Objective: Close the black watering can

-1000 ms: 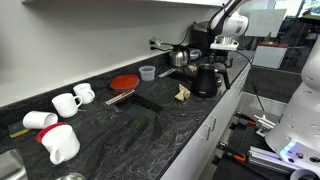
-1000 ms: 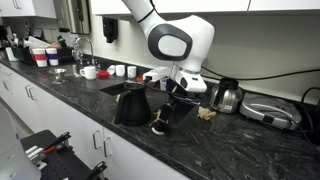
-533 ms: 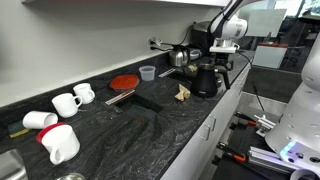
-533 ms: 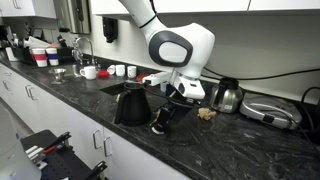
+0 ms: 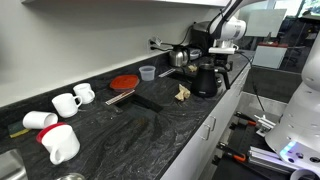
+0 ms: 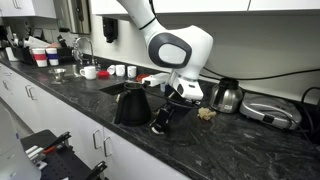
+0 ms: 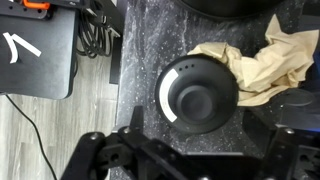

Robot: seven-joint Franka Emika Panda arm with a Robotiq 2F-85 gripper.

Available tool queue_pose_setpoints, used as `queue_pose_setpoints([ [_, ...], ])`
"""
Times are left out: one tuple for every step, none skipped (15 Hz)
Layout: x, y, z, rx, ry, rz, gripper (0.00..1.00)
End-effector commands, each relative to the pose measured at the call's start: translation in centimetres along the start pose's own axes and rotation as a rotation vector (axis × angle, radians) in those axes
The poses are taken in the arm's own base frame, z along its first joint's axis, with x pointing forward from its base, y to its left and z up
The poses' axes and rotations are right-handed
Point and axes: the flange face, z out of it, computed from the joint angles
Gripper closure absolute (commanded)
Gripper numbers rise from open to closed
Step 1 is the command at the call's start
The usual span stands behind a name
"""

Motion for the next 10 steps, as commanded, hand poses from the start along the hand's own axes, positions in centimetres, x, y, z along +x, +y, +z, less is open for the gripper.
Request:
queue_pose_setpoints([
  [-0.4,-0.6,0.2,0.008,0.0,-0.02,0.0],
  [-0.5,-0.8,0.3,0.005,0.002,-0.028,0.0],
  [-0.6,-0.9,0.5,-0.002,0.005,-0.03,0.0],
  [-0.5,-0.9,0.7,-0.008,0.009,-0.029,0.0],
  [-0.4,-0.9,0.9,-0.013,0.01,-0.027,0.0],
  [-0.3,-0.8,1.1,-0.017,0.005,-0.023,0.0],
  [-0.3,-0.8,1.3,-0.021,-0.004,-0.021,0.0],
  [-0.3,-0.8,1.5,-0.025,-0.005,-0.023,0.0],
  [-0.3,-0.8,1.6,-0.026,-0.007,-0.024,0.0],
  [-0.3,-0.8,1.7,-0.025,-0.007,-0.022,0.07],
])
